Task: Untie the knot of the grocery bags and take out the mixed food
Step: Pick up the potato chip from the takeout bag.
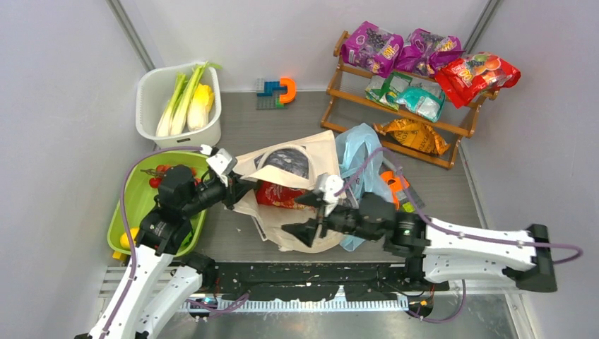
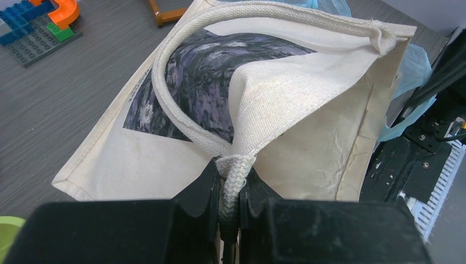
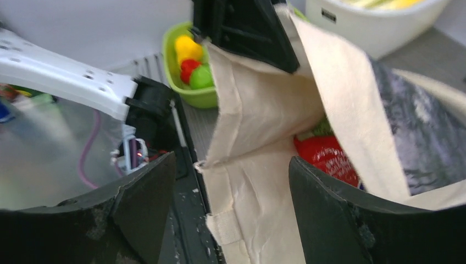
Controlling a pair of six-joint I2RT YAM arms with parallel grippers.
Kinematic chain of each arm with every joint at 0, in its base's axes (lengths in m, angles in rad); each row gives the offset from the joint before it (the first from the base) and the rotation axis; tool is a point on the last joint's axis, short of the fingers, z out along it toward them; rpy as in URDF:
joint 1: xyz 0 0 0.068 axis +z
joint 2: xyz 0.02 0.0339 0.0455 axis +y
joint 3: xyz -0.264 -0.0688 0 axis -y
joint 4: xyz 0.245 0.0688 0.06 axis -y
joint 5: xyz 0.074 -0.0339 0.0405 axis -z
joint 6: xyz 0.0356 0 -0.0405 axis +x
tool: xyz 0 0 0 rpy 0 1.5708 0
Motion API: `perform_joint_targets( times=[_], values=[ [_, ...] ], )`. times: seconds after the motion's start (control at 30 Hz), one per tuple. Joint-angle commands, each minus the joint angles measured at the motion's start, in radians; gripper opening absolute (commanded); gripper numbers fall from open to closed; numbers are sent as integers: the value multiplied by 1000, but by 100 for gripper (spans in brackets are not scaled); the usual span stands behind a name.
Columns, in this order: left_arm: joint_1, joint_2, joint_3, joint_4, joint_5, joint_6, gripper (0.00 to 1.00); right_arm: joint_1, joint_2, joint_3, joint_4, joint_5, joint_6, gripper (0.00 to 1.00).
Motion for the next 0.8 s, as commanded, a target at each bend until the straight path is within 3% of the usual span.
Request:
perform_joint_targets(
  times=[0.0,0.3,0.4,0.43,0.47,0.53,0.77],
  values=[
    [-7,-27,58,-24,61,-28,0,45,167,-39,164,305,76,80],
    [-6,-18,40,-60,114,-8,0,100,417,-92,317,757,128,80],
    [-6,-9,37,-71,145,-8,0,100,555,-75,417,845,122,88],
    [-6,-7,36,-76,153,-8,0,99,584,-69,444,868,108,96],
    [-6,-5,37,-79,156,15,0,98,645,-50,492,866,97,100],
    [-7,-1,42,-86,162,26,0,95,725,-5,523,828,67,96],
    [-6,20,55,-88,203,30,0,15,901,108,483,722,94,96]
  ],
)
